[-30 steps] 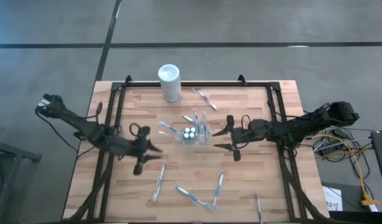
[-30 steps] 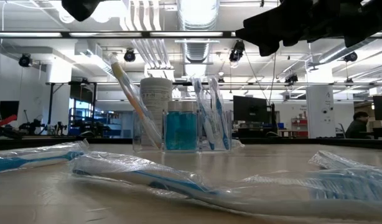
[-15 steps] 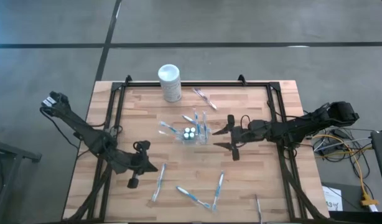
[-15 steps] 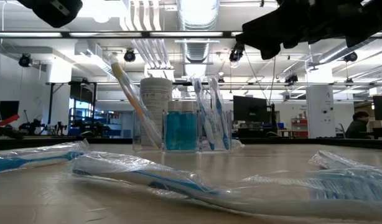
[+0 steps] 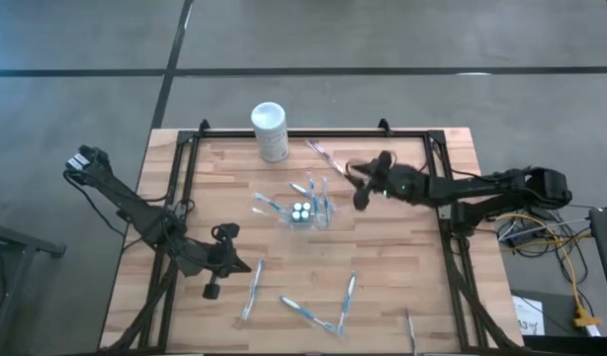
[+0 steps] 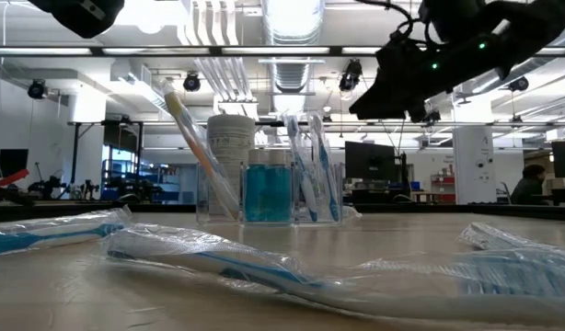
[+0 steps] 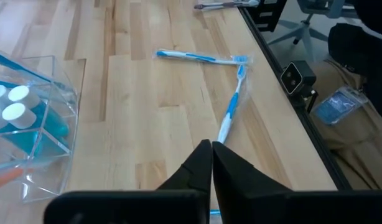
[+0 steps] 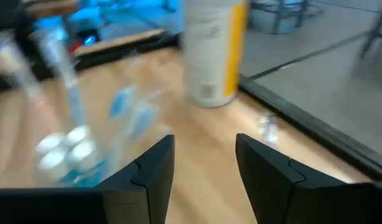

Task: Pick & Place toothbrushing station
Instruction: Put the purple toothbrush into the transparent organizer

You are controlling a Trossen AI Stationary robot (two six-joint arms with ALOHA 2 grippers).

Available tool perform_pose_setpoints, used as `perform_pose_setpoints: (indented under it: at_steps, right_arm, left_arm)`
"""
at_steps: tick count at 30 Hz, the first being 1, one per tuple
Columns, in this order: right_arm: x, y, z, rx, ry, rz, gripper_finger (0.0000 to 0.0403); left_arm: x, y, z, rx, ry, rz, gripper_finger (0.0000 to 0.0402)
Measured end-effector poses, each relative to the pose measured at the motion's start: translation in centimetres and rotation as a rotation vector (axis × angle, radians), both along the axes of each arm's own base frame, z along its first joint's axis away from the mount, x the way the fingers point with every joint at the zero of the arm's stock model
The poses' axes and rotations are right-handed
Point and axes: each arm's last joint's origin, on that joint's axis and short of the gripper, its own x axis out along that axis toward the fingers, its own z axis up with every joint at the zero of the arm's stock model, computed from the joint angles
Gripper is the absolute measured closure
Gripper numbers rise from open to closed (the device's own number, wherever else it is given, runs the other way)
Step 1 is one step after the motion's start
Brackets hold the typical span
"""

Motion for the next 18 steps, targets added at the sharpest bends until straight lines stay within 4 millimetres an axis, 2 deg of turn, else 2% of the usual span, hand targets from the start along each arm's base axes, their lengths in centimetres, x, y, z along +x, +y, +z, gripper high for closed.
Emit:
perform_pose_setpoints:
  at_steps: [3,6,10,18]
  right_arm:
    - [-0.7,-2.4,-0.6,0.088,0.017,-0.068,0.0237]
    - [-1.1,-4.7,-2.1,0.217,0.059,0.019,0.0236]
    - [-1.1,-6.5,-4.5,0.302,0.146,0.120,0.0236]
    - [2.8,-9.1,-7.0,0.375,0.297,0.096,0.0236]
  left_arm:
    - [0.0,0.0,0.0,0.000,0.000,0.000,0.0383]
    - [0.0,0.0,0.0,0.009,-0.003,-0.007,0.0387]
    - [0.0,0.0,0.0,0.031,-0.011,-0.021,0.0392]
    - [0.0,0.0,0.0,0.029,-0.014,-0.022,0.0388]
